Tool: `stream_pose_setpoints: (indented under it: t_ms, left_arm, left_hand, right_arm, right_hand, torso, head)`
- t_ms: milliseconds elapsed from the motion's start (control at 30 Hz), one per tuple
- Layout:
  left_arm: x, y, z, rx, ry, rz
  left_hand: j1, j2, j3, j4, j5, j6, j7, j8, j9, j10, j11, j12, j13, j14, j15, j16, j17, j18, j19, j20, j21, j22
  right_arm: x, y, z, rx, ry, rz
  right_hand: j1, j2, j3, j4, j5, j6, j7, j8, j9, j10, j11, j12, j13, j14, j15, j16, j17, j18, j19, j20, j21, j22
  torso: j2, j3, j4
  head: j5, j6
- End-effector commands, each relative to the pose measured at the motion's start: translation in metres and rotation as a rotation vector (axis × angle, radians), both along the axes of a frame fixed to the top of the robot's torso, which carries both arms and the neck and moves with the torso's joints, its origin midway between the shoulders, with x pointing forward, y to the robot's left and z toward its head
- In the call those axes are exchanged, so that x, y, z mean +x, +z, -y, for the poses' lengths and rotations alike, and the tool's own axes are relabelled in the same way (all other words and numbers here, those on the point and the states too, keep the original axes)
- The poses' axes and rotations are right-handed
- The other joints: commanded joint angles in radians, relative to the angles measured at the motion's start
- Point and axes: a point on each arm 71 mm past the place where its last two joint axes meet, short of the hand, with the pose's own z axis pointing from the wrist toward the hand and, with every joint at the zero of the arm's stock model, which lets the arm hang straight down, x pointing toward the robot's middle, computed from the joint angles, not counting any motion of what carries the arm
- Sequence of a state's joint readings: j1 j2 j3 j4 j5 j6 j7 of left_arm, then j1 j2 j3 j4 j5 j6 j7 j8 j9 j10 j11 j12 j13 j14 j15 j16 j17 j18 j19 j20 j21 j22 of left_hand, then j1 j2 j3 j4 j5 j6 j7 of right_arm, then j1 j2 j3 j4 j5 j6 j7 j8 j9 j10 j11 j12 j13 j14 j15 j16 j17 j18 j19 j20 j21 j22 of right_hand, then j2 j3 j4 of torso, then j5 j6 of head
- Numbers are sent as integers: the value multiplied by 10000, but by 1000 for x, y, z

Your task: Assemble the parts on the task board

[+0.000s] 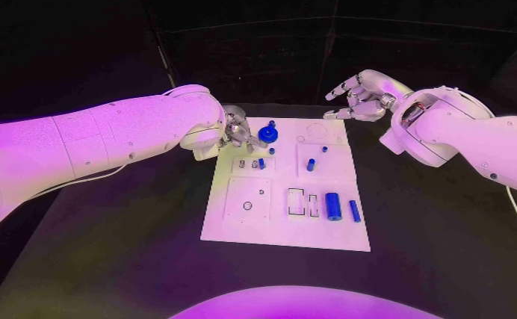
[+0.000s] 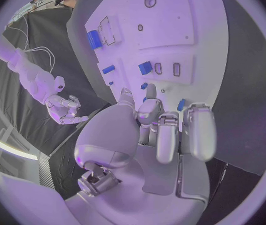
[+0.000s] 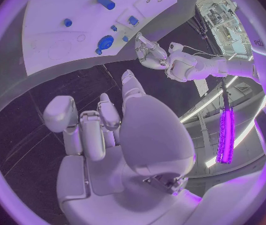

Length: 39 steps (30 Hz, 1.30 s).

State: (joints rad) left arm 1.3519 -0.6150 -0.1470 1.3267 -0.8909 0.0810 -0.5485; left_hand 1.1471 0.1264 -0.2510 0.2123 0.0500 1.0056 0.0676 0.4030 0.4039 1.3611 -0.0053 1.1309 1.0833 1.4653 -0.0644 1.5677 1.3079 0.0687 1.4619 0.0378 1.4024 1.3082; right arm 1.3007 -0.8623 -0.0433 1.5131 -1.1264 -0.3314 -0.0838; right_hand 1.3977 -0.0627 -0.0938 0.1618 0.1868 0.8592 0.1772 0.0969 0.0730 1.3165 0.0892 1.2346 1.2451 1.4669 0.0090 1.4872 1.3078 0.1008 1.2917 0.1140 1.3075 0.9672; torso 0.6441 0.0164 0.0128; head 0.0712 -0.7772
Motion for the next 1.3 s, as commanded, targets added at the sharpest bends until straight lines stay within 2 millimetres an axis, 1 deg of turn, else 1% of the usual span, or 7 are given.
stream_pose_setpoints:
  t_ms: [33, 233, 567, 833, 1067, 1233, 1300]
  left_arm:
    - [-1, -3, 5, 759, -271, -338]
    - [-2, -9, 14, 1154, -600, -585]
    - [-2, -11, 25, 1297, -770, -637]
    - [-1, -12, 25, 1403, -826, -744]
    - [0, -13, 27, 1462, -964, -860]
    - [3, -14, 29, 1498, -1074, -939]
    - [3, -14, 29, 1511, -1082, -953]
  left_hand:
    - [65, 66, -96, 4, -14, -116, 17, 91, 78, -56, -5, 46, 32, 1055, -40, 31, 2629, -137, 91, 14, 42, 50]
    - [37, 87, -148, 53, -15, -188, 20, 156, 174, -88, -1, 26, 17, 1055, -38, 31, 2629, -133, 76, 17, 40, 46]
    - [53, 110, -161, 60, -14, -225, 20, 199, 234, -101, 0, 22, 17, 1055, -37, 31, 2629, -120, 48, 18, 9, -3]
    - [75, 129, -166, 57, -14, -250, 19, 233, 281, -120, -1, 0, -5, 1055, -37, 31, 2629, -115, 36, 19, -3, -20]
    - [120, 162, -162, 42, -13, -283, 18, 280, 344, -140, -1, -19, -24, 1055, -36, 31, 2629, -105, 12, 20, -28, -58]
    - [207, 189, -158, -6, -12, -342, 19, 348, 441, -160, 0, -29, -30, 1055, -35, 31, 2629, -100, -6, 23, -38, -68]
    - [229, 193, -157, -19, -12, -354, 19, 363, 462, -163, 0, -29, -29, 1055, -35, 31, 2629, -100, -7, 24, -37, -66]
  right_arm:
    - [1, 1, -2, 34, 75, -99]
    - [3, 0, -3, 10, 89, -118]
    - [7, -3, -4, 24, 67, -317]
    - [8, -3, -6, 17, 84, -368]
    - [9, -4, -8, 8, 119, -396]
    - [9, -4, -8, -7, 129, -427]
    - [9, -4, -8, -10, 128, -431]
  right_hand:
    - [87, 69, -86, 28, 72, 49, -20, 69, 10, -65, -27, -34, -16, 661, -15, -51, 1054, 125, -52, -8, -62, -29]
    - [151, 127, -181, 72, 265, 45, -30, 107, 7, -114, -38, -99, -93, 644, -27, -105, 982, 149, -112, -21, -144, -179]
    - [149, 150, -253, 121, 333, 21, -27, 116, 0, -250, -38, -273, -265, 606, -29, -202, 830, 191, -223, -26, -268, -422]
    - [150, 160, -271, 135, 343, 15, -27, 120, -2, -271, -37, -300, -292, 601, -30, -215, 812, 195, -236, -27, -286, -451]
    - [148, 168, -284, 147, 348, 12, -27, 123, -2, -272, -38, -301, -294, 600, -30, -218, 812, 198, -243, -27, -297, -466]
    - [148, 172, -289, 153, 350, 13, -28, 125, -2, -257, -38, -281, -275, 602, -30, -214, 821, 196, -240, -28, -295, -459]
    - [148, 172, -289, 153, 350, 13, -28, 125, -2, -257, -38, -281, -275, 602, -30, -214, 821, 196, -240, -28, -295, -459]
  torso:
    - [14, -13, -6]
    - [14, -20, 7]
    - [23, -24, -4]
    - [21, -16, 3]
    - [25, -25, -4]
    - [32, -10, -7]
    - [32, -25, 0]
  head:
    - [7, -39]
    - [23, -75]
    - [36, -88]
    - [13, -110]
    - [7, -145]
    - [19, -172]
    - [3, -181]
